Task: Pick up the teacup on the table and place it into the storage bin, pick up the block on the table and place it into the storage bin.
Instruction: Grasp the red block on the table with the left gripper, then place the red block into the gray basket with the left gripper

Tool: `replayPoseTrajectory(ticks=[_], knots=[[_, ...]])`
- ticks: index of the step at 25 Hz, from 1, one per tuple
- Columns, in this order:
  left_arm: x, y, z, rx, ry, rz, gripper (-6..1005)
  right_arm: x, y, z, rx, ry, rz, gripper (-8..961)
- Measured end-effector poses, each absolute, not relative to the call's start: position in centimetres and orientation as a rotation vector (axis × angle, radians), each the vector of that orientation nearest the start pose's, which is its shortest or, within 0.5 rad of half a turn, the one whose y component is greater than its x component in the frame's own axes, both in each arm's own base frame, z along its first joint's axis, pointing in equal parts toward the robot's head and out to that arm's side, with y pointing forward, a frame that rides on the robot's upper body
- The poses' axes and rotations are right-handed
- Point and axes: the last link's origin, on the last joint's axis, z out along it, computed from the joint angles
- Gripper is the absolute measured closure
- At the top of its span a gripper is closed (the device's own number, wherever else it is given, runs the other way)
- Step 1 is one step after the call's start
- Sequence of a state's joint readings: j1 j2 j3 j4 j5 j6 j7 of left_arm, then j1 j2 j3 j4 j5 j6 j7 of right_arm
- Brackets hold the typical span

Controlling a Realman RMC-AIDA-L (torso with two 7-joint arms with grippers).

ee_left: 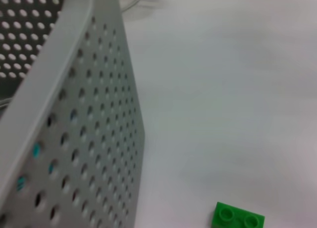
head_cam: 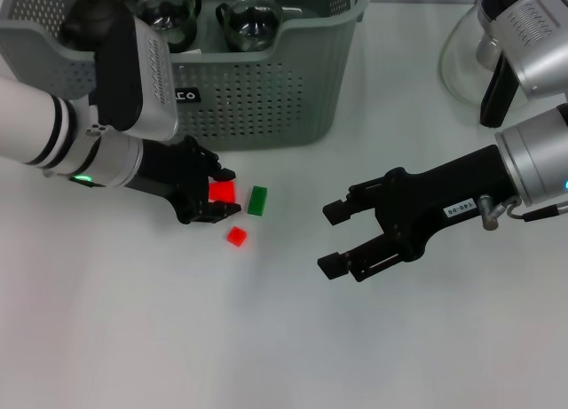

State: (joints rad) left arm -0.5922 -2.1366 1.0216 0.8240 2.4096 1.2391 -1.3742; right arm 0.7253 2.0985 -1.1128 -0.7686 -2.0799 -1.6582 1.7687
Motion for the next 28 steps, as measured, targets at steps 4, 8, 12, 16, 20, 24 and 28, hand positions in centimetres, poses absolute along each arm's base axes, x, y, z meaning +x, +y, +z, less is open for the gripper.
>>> replayPoseTrajectory(ticks=[4,8,12,16,20,24,28], knots=[[-26.3,35.7,-4.4,-2.873,-0.134,0.203,550,17.2,33.1,-4.8,-3.26,0.605,0.278,73],[-26.3,35.6,-4.5,-2.873,-0.136,0.204,551,17.3,33.1,-4.8,-3.258,0.608,0.277,72],[-26.4,35.4,-4.6,-2.876,-0.141,0.222,602,17.3,33.1,-4.8,-3.26,0.611,0.279,72],[-26.3,35.2,-4.4,-2.892,-0.148,0.235,659,17.3,33.0,-4.7,-3.262,0.616,0.284,72],[-26.0,34.9,-3.7,-2.904,-0.167,0.215,704,17.3,33.0,-4.7,-3.263,0.616,0.287,72],[-25.6,34.4,-1.3,-2.92,-0.242,0.16,703,17.3,33.0,-4.7,-3.264,0.617,0.288,72],[-24.9,33.0,3.4,-2.952,-0.321,-0.058,701,17.5,32.9,-4.8,-3.268,0.618,0.275,72]])
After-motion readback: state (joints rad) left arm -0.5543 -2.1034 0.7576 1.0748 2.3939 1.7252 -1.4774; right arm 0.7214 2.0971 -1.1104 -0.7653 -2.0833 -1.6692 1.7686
